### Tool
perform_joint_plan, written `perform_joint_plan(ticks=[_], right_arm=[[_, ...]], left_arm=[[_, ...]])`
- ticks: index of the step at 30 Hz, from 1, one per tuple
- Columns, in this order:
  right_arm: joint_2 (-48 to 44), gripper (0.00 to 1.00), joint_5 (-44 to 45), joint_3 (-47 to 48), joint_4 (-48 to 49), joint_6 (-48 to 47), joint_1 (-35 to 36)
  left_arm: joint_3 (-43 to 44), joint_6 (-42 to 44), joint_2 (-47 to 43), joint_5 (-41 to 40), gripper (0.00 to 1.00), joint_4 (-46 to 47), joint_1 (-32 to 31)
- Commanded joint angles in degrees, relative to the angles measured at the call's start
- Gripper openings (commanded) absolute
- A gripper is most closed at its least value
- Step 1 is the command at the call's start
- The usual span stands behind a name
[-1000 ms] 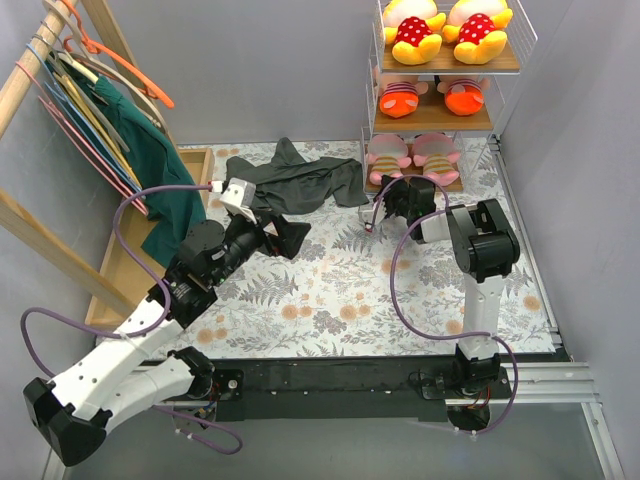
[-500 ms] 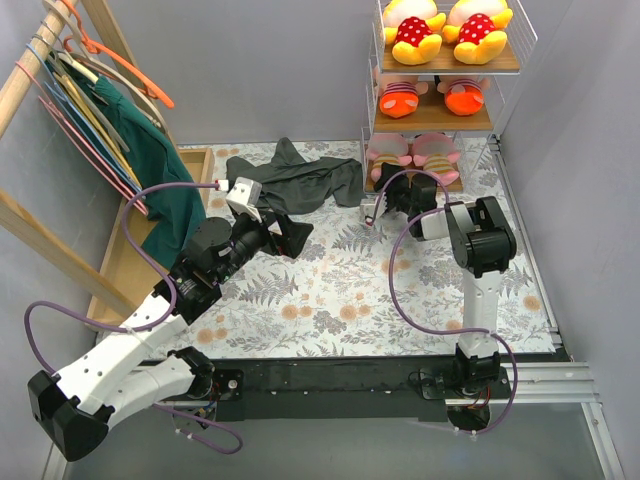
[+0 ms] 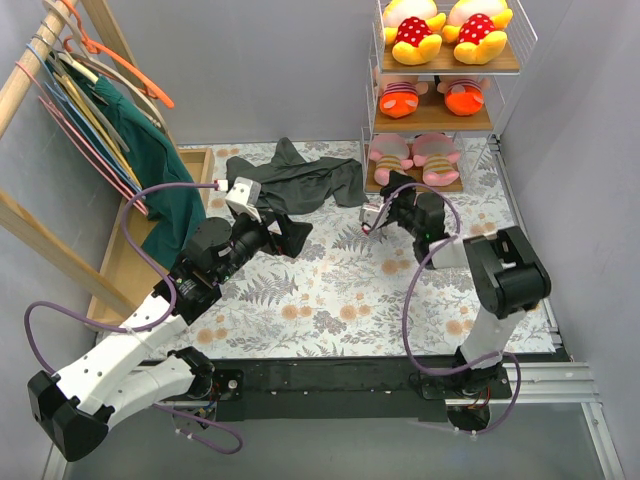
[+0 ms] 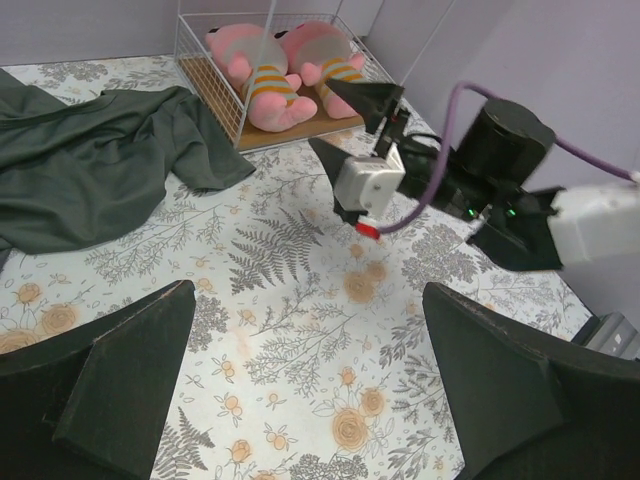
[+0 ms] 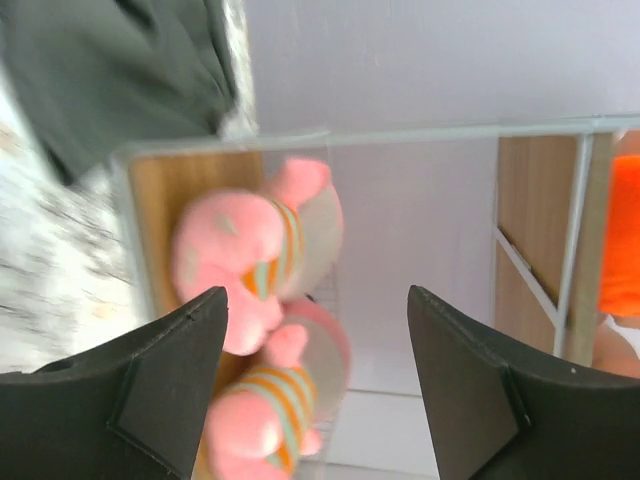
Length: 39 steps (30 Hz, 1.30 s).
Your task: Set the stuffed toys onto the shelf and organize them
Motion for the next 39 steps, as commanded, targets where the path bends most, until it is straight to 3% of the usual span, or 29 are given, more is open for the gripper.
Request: perform_joint_plan(ticks=[1, 5, 7, 9, 10, 13, 15, 20, 27, 39], right_arm=[[-12.2, 0.79, 8.5, -7.1, -5.7, 18.8, 8.7], [-23.7, 0.79, 13.3, -13.3, -13.8, 31.7, 17.7], [-31.0, 0.79, 17.3, -13.2, -20.7, 44.4, 20.7], [-37.4, 0.79, 15.1, -10.1, -27.1, 54.7, 21.2], [-38.9, 0.8, 14.9, -8.6, -30.3, 66.5, 21.2], [-42.1, 0.8, 12.7, -0.8, -44.3, 82.5, 21.2], [-41.8, 0.82, 10.5, 3.8, -55.2, 87.2, 21.2], [-41.5, 0.86, 11.9, 11.4, -65.5, 101.6, 21.2], [-45.7, 0.98, 17.0, 7.3, -65.4, 103.8, 21.1], [-54.9, 0.98, 24.5, 2.9, -64.5, 108.3, 21.2]], left_arm=[[-0.5, 0.7, -1.1, -1.8, 0.98, 0.5, -0.2], [-0.5, 1.1, -1.4, -0.7, 0.98, 0.6, -0.2], [-0.3, 1.3, -1.2, -0.2, 0.98, 0.5, -0.2], [-0.1, 1.5, -1.3, 0.3, 0.98, 0.2, -0.2], [0.1, 1.6, -1.3, 0.3, 0.98, 0.1, -0.2], [0.2, 1.7, -2.3, 0.5, 0.98, 0.0, -0.2], [-0.2, 1.8, -3.3, 1.5, 0.98, 0.4, -0.2], [-0.6, 0.9, -4.8, 4.5, 0.98, 0.8, -0.2], [-1.2, 1.0, -4.2, 8.7, 0.98, 1.6, -0.2], [-1.1, 1.6, -3.5, 9.1, 0.98, 1.5, -0.2]])
